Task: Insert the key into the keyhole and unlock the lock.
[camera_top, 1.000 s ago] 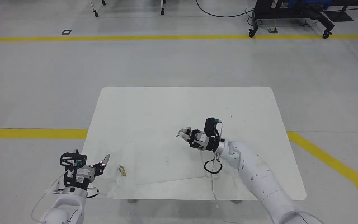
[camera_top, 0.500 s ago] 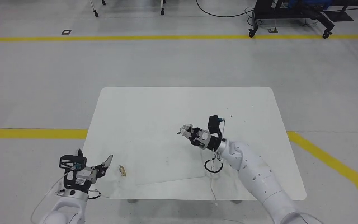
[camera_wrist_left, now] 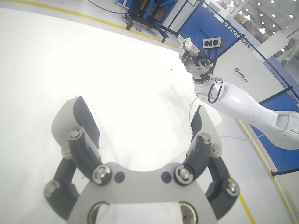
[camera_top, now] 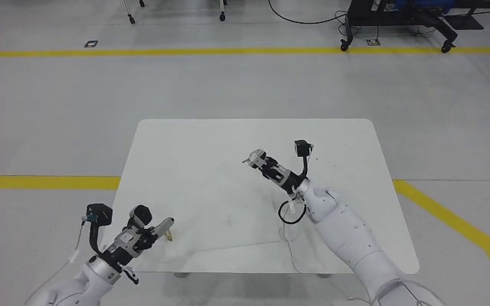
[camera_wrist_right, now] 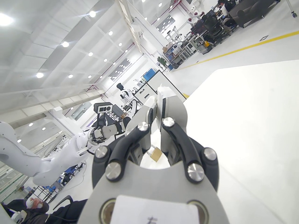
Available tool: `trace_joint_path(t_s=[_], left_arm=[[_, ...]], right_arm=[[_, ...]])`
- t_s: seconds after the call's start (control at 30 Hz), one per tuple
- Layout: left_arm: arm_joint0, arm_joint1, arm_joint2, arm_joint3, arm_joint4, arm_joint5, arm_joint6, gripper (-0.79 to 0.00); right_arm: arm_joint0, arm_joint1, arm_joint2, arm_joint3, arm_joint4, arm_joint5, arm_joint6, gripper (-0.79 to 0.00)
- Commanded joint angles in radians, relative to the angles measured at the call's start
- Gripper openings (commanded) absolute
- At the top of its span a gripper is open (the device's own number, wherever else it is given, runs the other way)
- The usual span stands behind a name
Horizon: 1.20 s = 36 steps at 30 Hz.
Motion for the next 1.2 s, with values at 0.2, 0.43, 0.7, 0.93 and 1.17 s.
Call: trace_joint_path(t_s=[0.2,0.43,0.7,0.93,1.17], left_arm=[[-0.049,0.007,0.076,0.031,-0.432,-0.077,-0.237,0.000],[-0.262,0.027,0.109,0.157,-0.796,0.008,-0.597,0.000],[-0.378,0.014,0.231,0.237,-0.719,0.015,-0.505,-0.123],[-0.413,0.006,0.297,0.269,-0.655,0.024,-0.426,-0.175],[-0.410,0.006,0.309,0.265,-0.631,0.028,-0.398,-0.394]], right_arm=[[-0.021,-0.003,0.009,-0.046,0.073,0.084,0.040,-0.785],[-0.026,-0.026,-0.025,-0.102,0.209,0.099,0.166,-0.785],[0.012,-0.053,-0.049,-0.050,0.296,0.104,0.267,-0.785],[0.019,-0.063,-0.062,-0.032,0.398,0.097,0.419,-0.785],[0.027,-0.073,-0.085,-0.042,0.488,0.141,0.602,-0.785]])
